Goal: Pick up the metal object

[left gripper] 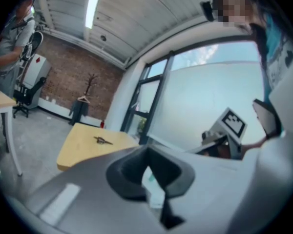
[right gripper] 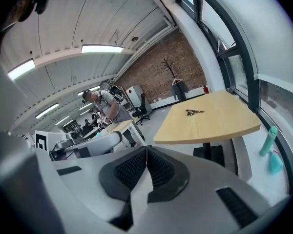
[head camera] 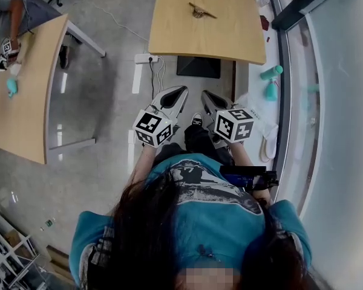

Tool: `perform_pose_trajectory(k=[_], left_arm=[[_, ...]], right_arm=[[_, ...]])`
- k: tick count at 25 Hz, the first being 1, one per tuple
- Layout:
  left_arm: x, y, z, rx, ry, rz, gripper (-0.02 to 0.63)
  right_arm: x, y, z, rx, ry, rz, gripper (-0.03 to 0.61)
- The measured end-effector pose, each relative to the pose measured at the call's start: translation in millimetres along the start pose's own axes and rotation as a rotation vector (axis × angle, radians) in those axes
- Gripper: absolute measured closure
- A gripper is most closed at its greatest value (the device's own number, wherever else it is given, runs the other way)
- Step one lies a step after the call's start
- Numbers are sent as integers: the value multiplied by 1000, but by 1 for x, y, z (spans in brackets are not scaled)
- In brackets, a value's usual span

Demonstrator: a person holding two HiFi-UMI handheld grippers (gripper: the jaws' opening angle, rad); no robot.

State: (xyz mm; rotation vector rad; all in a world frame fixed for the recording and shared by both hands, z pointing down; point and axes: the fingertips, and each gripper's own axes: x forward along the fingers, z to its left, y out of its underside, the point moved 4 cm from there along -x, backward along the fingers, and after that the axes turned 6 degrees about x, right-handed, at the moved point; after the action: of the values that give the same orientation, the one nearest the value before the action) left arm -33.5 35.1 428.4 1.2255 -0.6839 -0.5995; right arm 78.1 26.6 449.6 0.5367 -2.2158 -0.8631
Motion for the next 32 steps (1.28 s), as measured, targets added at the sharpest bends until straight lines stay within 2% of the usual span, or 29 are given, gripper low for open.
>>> perform_pose_trajectory(k=[7, 13, 18, 24, 32], left_arm=[[76, -25, 25, 25, -57, -8, 612], [100, -20, 39, 10, -111, 36, 612], [118, -20, 60, -3, -118, 63, 612], [148, -20, 98, -12, -85, 92, 612], [213, -42, 178, 16, 24, 110, 612]], right_arm=[[21, -54, -63, 9, -37, 10, 566], [39, -72, -93, 20, -61, 49, 566], [61, -85, -108, 28, -57, 78, 566], [95, -111, -127, 22, -21, 88, 566], [166, -174, -158, 12, 64, 58, 566]])
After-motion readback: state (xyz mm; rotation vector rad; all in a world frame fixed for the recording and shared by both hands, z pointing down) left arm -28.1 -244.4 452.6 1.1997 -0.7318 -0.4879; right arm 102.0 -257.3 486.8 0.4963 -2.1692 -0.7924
